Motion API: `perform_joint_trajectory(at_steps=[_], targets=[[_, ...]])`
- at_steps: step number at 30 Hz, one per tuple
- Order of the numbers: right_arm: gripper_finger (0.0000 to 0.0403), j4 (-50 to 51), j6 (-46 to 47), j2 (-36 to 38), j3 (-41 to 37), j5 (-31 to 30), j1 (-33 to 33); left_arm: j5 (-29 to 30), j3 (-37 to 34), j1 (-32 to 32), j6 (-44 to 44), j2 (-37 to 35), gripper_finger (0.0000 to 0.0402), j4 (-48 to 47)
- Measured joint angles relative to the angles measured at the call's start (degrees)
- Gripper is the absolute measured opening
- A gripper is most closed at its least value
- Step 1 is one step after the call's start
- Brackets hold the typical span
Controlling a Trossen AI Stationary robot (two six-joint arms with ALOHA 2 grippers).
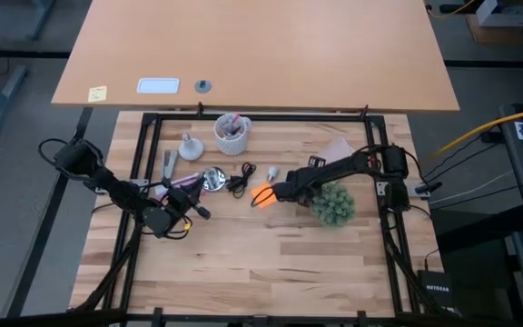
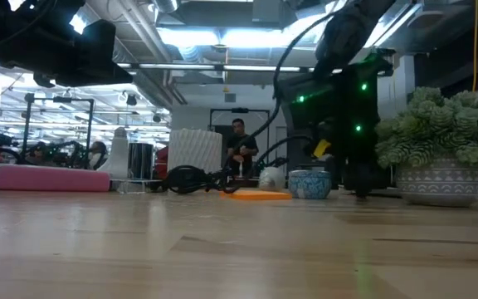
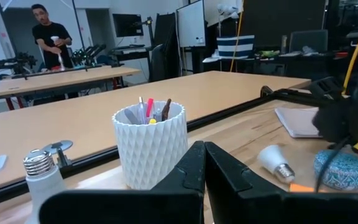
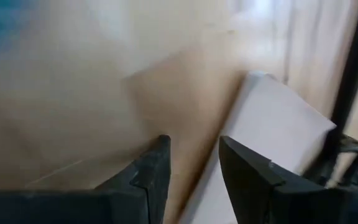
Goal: Screw lightbulb
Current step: Move the broken bulb, sticky notes, potted plant and scented candle to the right of the table
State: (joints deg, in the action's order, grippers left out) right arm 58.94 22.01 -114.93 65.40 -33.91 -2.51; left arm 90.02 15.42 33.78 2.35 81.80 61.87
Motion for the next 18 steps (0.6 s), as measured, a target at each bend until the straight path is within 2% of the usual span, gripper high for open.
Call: perform_joint_trajectory(at_steps=[7, 12, 18], targets=[[0.0143, 0.10, -8.59, 2.03, 2.60, -10.30, -3.42, -0.01, 0.02, 0.00, 0.29, 0.00, 0.0000, 0.10], [0.0143, 0.61, -12.40, 2.60, 2.95, -10.81, -9.53, 0.00, 0.02, 0.00, 0.63, 0.00, 0.0000, 0.05], [0.0143, 1.22, -15.03, 3.11, 3.08, -17.08, -16.54, -0.01, 0.02, -0.01, 0.14, -0.01, 0.0000, 1.01]])
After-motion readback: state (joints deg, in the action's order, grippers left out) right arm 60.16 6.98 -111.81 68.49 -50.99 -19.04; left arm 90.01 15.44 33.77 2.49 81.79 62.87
